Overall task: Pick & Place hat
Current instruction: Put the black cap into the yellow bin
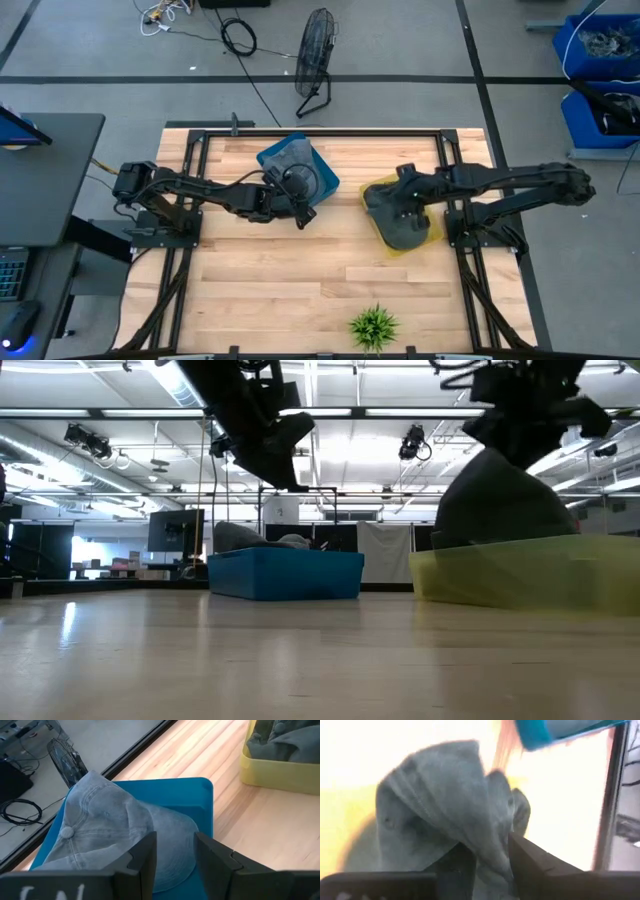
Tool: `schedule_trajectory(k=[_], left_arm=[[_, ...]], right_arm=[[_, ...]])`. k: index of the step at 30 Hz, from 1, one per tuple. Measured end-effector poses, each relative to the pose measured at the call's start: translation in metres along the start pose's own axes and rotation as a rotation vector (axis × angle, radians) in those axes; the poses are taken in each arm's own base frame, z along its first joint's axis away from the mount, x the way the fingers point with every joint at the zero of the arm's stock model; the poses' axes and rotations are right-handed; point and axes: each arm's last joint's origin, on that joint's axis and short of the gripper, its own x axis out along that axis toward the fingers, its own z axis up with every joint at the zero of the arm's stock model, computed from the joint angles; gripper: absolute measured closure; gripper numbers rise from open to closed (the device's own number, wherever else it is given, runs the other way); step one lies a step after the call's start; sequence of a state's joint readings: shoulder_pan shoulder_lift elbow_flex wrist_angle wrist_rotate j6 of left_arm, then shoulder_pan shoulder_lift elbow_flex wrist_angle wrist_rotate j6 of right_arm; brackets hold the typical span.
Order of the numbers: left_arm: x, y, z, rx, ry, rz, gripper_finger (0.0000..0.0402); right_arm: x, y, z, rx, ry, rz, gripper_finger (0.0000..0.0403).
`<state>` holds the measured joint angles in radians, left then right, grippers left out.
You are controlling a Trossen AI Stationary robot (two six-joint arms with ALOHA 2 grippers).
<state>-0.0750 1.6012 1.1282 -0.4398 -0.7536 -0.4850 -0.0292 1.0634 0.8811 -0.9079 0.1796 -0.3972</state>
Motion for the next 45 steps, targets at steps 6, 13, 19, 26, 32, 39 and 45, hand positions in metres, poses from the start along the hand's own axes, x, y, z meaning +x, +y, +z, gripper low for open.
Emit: schedule_trajectory(k=[6, 13, 19, 26, 32, 39, 45], left_arm=[[0.0, 0.0, 0.0, 0.03, 0.004, 0.002, 0.0268], [0.0, 0.0, 0.0, 0.03, 0.004, 0.002, 0.0268], [0.0, 0.0, 0.0, 0.029, 0.003, 0.002, 0.0268], [0.0, 0.0, 0.0, 0.025, -0.001, 0.0, 0.0268], [0.0, 0.0, 0.0, 0.025, -0.001, 0.0, 0.0268], [0.001, 0.001, 0.001, 0.021, 0.0, 0.004, 0.0268], [0.006, 0.006, 0.003, 0.008, 0.005, 0.022, 0.0268]], right_arm=[[-0.013, -0.002, 0.005, 0.09, 0.001, 0.0, 0.0289], [-0.025, 0.001, 0.004, 0.239, 0.047, 0.064, 0.0288], [-0.02, 0.006, 0.003, 0.401, 0.059, 0.164, 0.027], [-0.02, 0.004, 0.0, 0.395, 0.092, 0.09, 0.0207], [-0.022, 0.005, -0.007, 0.319, 0.159, 0.061, 0.0168], [-0.044, -0.004, 0.005, 0.287, 0.092, 0.064, 0.0179], [-0.063, -0.009, 0.015, 0.288, -0.006, 0.131, 0.02]])
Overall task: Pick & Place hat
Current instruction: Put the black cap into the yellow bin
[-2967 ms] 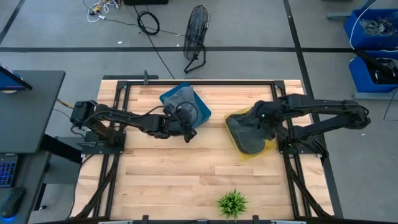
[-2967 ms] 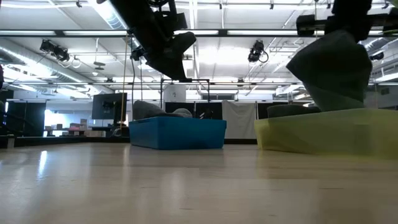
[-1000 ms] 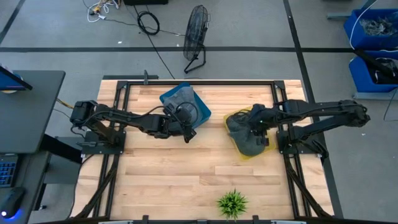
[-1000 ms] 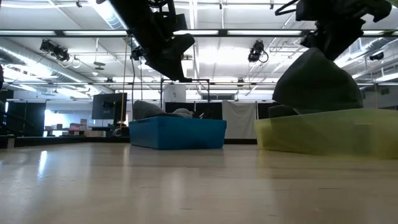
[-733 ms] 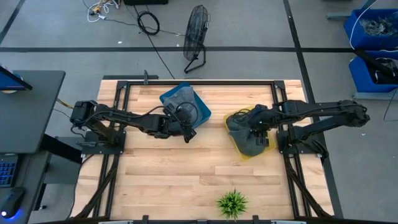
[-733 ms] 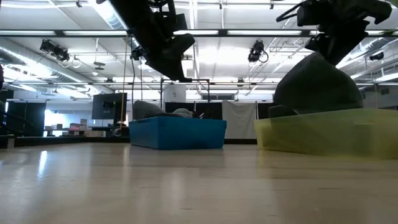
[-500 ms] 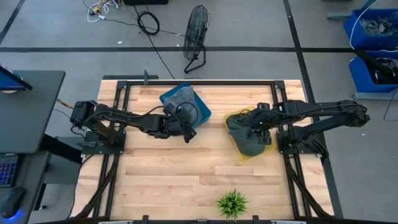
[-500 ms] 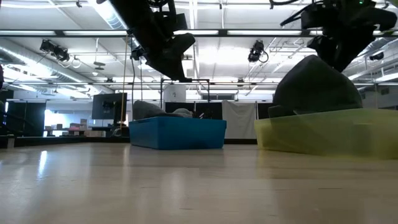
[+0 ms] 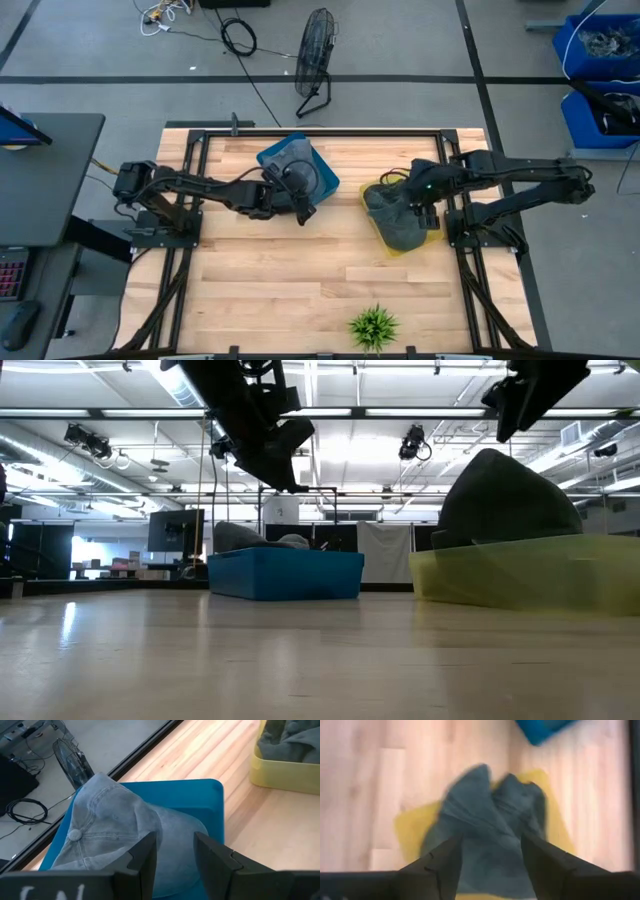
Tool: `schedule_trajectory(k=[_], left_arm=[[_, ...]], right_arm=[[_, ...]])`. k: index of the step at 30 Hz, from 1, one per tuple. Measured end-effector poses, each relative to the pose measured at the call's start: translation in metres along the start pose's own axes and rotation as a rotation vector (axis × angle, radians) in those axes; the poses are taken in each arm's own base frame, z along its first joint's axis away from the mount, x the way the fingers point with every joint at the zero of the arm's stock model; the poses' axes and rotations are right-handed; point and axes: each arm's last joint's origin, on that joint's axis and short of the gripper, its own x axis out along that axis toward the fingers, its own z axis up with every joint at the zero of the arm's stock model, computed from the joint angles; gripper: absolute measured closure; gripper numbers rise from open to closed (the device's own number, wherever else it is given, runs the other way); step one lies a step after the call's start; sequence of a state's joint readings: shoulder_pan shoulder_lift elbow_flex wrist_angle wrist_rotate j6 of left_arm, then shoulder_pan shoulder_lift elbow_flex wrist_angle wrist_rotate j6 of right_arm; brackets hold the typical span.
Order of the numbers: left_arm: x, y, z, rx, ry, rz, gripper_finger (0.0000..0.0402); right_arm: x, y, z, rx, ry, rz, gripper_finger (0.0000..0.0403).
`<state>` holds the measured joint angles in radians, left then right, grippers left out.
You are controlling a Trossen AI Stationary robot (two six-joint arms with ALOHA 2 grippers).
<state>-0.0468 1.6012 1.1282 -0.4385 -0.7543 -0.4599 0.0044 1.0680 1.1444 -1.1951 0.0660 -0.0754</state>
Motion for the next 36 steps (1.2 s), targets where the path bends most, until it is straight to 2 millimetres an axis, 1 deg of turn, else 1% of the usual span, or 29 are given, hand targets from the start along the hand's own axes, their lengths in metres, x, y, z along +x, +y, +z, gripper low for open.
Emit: schedule_trajectory(k=[1, 3, 5, 9, 10, 12, 14, 16, 19, 22, 28, 30, 33, 36], left_arm=[[0.001, 0.001, 0.0, -0.002, 0.001, 0.003, 0.0268], [0.003, 0.003, 0.001, -0.007, 0.003, 0.009, 0.0268], [0.004, 0.004, 0.002, -0.008, 0.004, 0.013, 0.0268], [0.005, 0.006, 0.001, 0.016, 0.016, 0.022, 0.0268], [0.005, 0.006, 0.001, 0.027, 0.018, 0.024, 0.0268], [0.005, 0.006, 0.0, 0.055, 0.023, 0.026, 0.0268], [0.005, 0.006, 0.0, 0.063, 0.023, 0.025, 0.0268], [0.005, 0.006, 0.0, 0.065, 0.023, 0.025, 0.0268], [0.005, 0.006, -0.001, 0.066, 0.024, 0.026, 0.0268], [0.006, 0.007, -0.003, 0.074, 0.037, 0.03, 0.0268], [0.006, 0.007, -0.004, 0.075, 0.04, 0.033, 0.0268], [0.006, 0.007, -0.004, 0.077, 0.042, 0.033, 0.0268], [0.006, 0.007, -0.005, 0.084, 0.05, 0.037, 0.0268], [0.006, 0.007, -0.005, 0.084, 0.049, 0.037, 0.0268]], right_arm=[[0.002, 0.001, 0.001, -0.01, -0.009, 0.022, 0.0203], [0.013, 0.002, 0.0, -0.02, -0.019, 0.039, 0.0209], [0.032, 0.004, -0.005, -0.047, 0.0, 0.042, 0.0214], [0.077, 0.008, -0.024, -0.087, 0.027, 0.038, 0.0221], [0.085, 0.008, -0.027, -0.089, 0.038, 0.031, 0.0223], [0.093, 0.007, -0.024, -0.079, 0.053, -0.018, 0.0227], [0.097, 0.005, -0.019, -0.065, 0.092, -0.083, 0.0232], [0.101, 0.004, -0.015, -0.055, 0.121, -0.109, 0.0237], [0.112, 0.002, -0.015, -0.053, 0.18, -0.068, 0.0244], [0.127, 0.001, -0.014, -0.047, 0.241, -0.014, 0.025], [0.163, -0.003, -0.014, -0.038, 0.386, 0.001, 0.0257], [0.172, -0.004, -0.014, -0.033, 0.418, 0.007, 0.0257], [0.18, -0.006, -0.015, -0.03, 0.439, 0.013, 0.0257], [0.182, -0.007, -0.015, -0.025, 0.444, 0.016, 0.0257]])
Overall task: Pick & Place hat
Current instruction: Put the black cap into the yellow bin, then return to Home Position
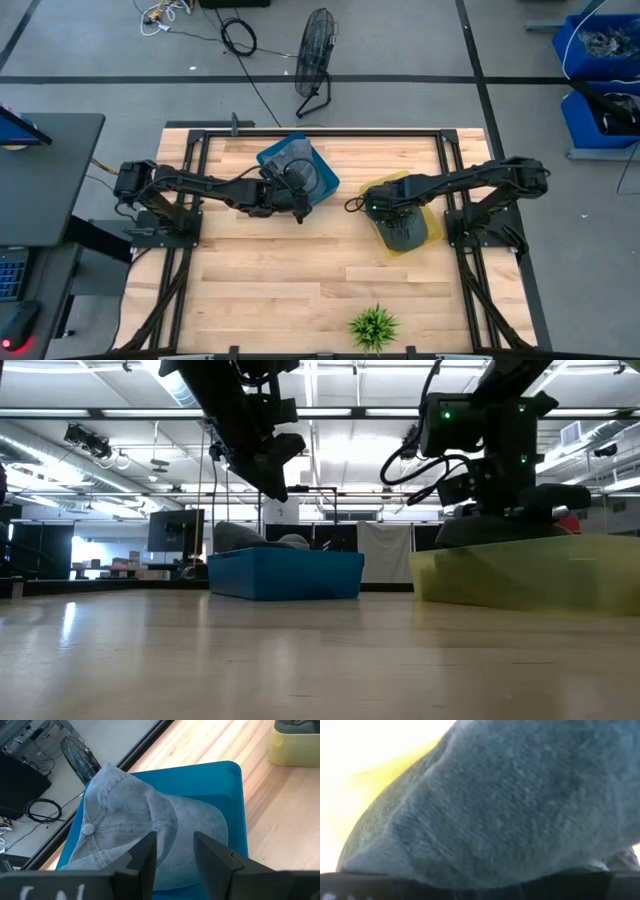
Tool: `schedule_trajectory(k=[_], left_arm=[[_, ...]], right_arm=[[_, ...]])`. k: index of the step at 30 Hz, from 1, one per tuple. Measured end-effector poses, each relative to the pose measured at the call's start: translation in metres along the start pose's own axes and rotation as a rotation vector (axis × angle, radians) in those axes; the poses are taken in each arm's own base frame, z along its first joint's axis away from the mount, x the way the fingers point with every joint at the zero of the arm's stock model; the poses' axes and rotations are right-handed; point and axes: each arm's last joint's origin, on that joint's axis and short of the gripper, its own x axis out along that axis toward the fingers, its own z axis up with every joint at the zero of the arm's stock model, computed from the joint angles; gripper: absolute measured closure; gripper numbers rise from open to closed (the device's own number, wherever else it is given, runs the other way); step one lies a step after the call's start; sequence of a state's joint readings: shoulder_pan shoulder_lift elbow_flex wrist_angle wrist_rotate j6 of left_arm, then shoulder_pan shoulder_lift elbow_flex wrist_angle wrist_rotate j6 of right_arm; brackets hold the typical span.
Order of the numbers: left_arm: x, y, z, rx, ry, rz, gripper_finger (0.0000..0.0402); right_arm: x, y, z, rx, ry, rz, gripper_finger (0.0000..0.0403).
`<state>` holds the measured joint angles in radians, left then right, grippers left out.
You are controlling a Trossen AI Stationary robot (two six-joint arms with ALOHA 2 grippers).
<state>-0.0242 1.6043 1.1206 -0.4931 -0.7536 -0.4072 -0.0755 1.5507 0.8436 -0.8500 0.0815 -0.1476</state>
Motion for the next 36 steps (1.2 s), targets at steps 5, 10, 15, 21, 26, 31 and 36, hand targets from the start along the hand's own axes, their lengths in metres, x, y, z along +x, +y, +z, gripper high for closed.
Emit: schedule_trajectory(k=[5, 10, 15, 21, 26, 31, 36], left_arm=[[0.0, 0.0, 0.0, 0.001, 0.002, 0.001, 0.0268], [0.0, 0.001, -0.001, 0.011, 0.009, 0.004, 0.0268], [-0.007, 0.009, -0.002, 0.063, 0.025, 0.038, 0.0268], [-0.034, 0.038, -0.001, 0.063, 0.018, 0.134, 0.0268], [-0.067, 0.071, -0.007, -0.028, 0.011, 0.218, 0.0268], [-0.1, 0.09, -0.018, -0.088, -0.048, 0.259, 0.0268], [-0.121, 0.098, -0.033, -0.079, -0.094, 0.179, 0.0268]], right_arm=[[-0.004, 0.001, 0.0, -0.029, 0.002, 0.054, 0.0257], [-0.046, -0.003, -0.001, -0.054, 0.1, 0.018, 0.0257], [-0.102, -0.007, 0.002, -0.062, 0.056, -0.042, 0.0257], [-0.167, -0.01, -0.017, -0.021, -0.209, -0.113, 0.0257], [-0.194, -0.007, -0.046, 0.002, -0.584, -0.134, 0.0257], [-0.19, 0.001, -0.07, 0.005, -0.951, -0.043, 0.0257], [-0.166, 0.006, -0.094, 0.062, -1.055, -0.01, 0.0257]])
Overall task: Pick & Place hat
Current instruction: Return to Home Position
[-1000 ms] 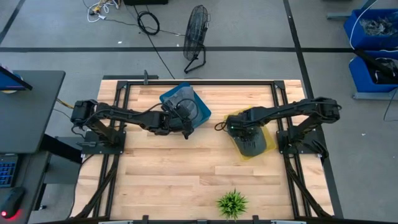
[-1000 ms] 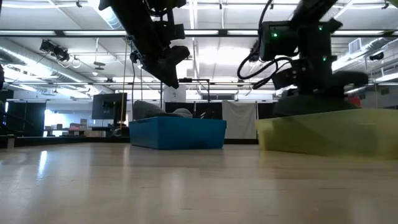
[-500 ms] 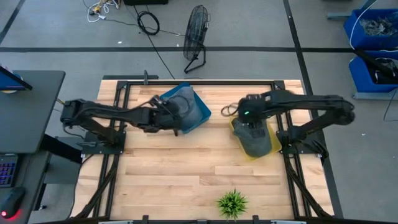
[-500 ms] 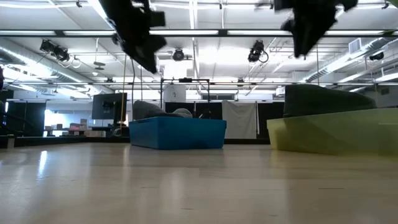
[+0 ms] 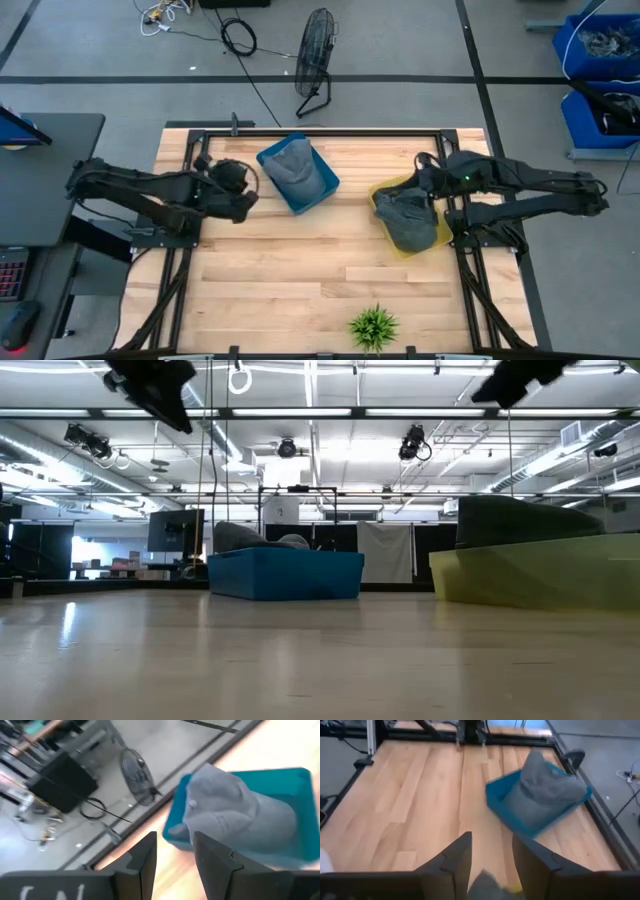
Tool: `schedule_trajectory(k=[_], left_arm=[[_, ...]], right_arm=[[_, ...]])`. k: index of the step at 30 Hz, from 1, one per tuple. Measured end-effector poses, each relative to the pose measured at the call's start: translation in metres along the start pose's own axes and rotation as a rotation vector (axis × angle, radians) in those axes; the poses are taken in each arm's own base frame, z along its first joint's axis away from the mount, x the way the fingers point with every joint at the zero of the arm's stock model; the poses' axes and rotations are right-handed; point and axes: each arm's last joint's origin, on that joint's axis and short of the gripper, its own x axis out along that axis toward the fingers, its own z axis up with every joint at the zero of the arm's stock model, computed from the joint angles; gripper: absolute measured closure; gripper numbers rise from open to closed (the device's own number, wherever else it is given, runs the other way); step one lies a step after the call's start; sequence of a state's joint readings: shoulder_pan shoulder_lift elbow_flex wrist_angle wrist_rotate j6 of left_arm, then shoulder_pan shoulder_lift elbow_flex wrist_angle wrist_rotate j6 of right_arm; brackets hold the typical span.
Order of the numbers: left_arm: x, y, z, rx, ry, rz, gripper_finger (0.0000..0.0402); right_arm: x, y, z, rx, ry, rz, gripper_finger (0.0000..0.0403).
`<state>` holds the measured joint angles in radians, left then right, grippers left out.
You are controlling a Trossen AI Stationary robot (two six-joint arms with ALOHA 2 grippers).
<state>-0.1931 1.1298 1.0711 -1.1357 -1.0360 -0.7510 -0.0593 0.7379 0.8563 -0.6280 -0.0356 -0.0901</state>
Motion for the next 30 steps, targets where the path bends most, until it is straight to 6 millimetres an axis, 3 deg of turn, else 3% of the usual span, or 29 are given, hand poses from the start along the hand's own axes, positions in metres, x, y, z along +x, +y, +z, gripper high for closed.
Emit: schedule_trajectory(k=[7, 11, 18, 25, 30], left_arm=[[-0.001, 0.033, -0.046, -0.201, 0.064, -0.157, 0.0268], [0.005, 0.039, -0.071, -0.327, 0.022, -0.309, 0.0268], [0.008, 0.031, -0.078, -0.368, -0.292, -0.706, 0.0268], [0.01, 0.05, -0.075, -0.386, -0.398, -0.637, 0.0268], [0.023, 0.048, -0.091, -0.34, -0.357, -0.559, 0.0268]], right_arm=[[0.004, 0.004, -0.046, 0.028, -0.091, -0.007, 0.0257], [0.007, 0.006, -0.067, 0.078, -0.174, -0.008, 0.0257], [0.008, 0.007, -0.086, 0.036, -0.316, -0.022, 0.0257], [-0.004, 0.008, -0.089, 0.007, -0.362, -0.03, 0.0257], [0.005, 0.009, -0.1, 0.016, -0.41, -0.014, 0.0257]])
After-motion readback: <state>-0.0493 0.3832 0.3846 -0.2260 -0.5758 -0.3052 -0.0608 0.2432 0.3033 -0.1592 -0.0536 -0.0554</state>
